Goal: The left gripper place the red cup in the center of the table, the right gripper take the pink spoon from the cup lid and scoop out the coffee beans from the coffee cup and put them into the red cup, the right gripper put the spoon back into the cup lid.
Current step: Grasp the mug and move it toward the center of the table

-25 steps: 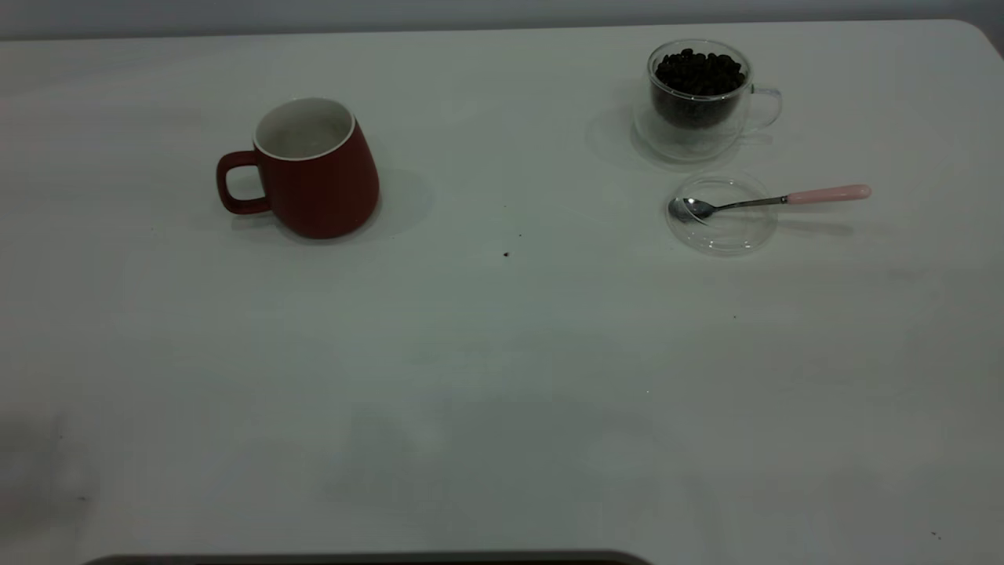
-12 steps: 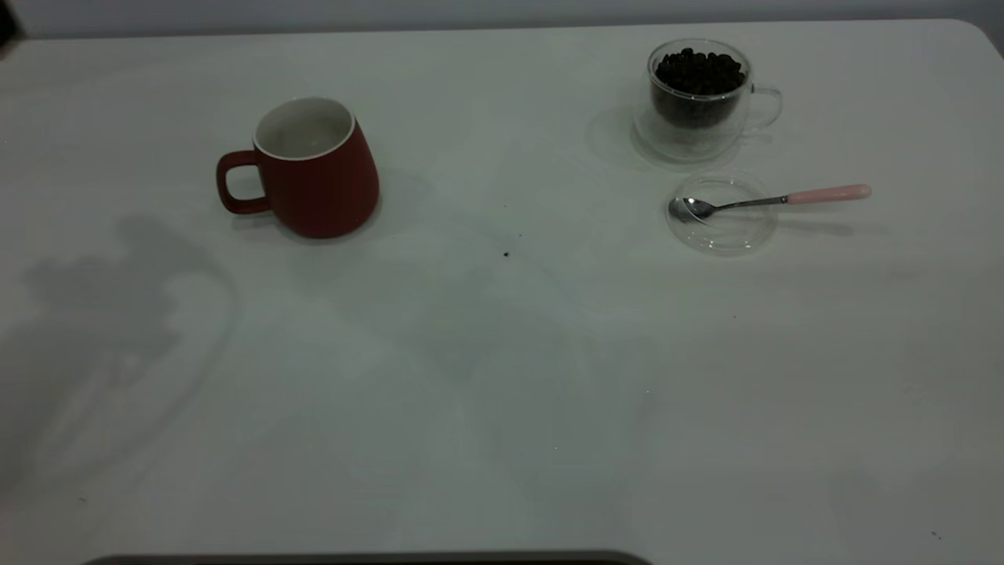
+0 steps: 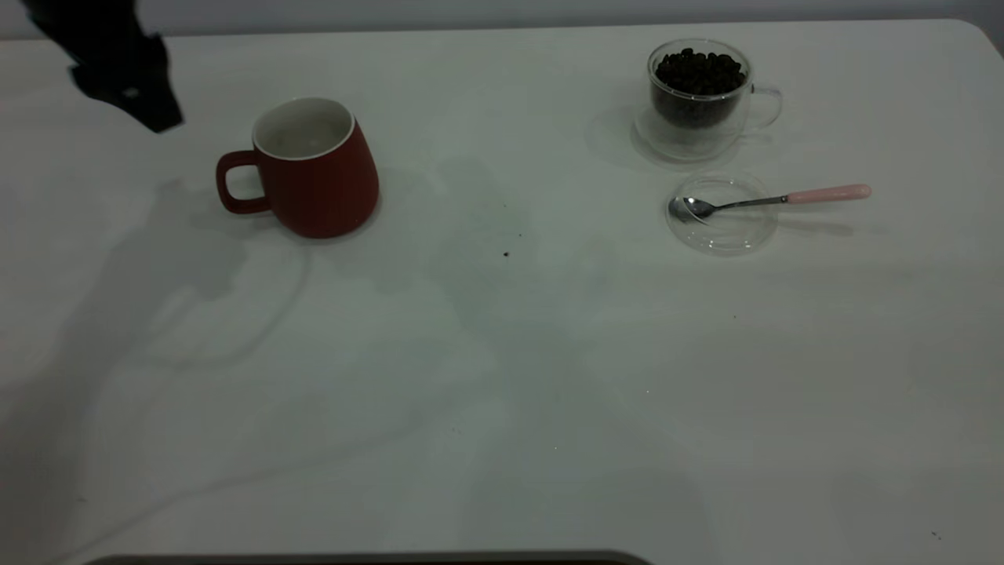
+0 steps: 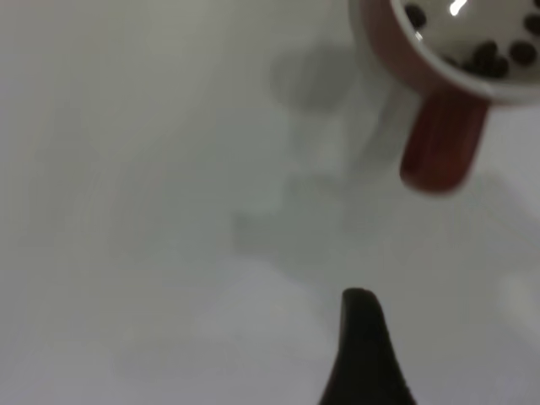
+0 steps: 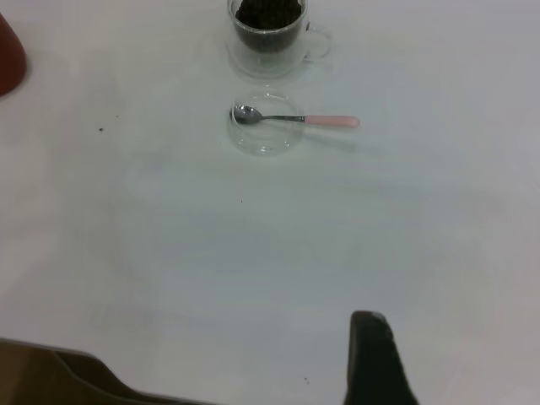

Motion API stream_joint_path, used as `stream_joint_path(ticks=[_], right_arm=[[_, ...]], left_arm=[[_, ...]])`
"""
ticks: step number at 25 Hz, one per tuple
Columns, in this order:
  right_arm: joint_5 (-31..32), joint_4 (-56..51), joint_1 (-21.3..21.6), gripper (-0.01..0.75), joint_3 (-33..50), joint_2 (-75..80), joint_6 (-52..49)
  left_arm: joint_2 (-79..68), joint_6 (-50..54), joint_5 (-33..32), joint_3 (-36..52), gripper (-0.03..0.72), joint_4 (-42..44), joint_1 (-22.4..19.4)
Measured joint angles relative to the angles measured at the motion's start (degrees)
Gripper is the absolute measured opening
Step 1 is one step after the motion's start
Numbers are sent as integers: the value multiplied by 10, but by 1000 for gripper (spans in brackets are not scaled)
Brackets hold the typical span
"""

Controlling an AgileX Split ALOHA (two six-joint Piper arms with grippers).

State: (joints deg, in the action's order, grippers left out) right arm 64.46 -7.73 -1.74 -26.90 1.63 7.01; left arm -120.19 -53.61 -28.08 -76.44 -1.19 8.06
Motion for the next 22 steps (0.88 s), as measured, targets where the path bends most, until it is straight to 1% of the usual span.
stream_joint_path(ticks=[3, 9, 14, 17, 22], right_arm=[[0, 0, 0, 502, 0, 0, 0], [0, 0, 0, 502, 0, 0, 0], [0, 0, 0, 502, 0, 0, 0], [0, 0, 0, 502, 0, 0, 0], [0, 0, 0, 502, 0, 0, 0]], left_arm=[[-40, -43, -16, -37, 586, -21, 5], [-103, -178, -44, -83, 586, -96, 10], [-141, -214, -43, -112, 586, -103, 10], [-160, -236, -39, -129, 586, -104, 18], [-179, -271, -33, -148, 586, -104, 48]])
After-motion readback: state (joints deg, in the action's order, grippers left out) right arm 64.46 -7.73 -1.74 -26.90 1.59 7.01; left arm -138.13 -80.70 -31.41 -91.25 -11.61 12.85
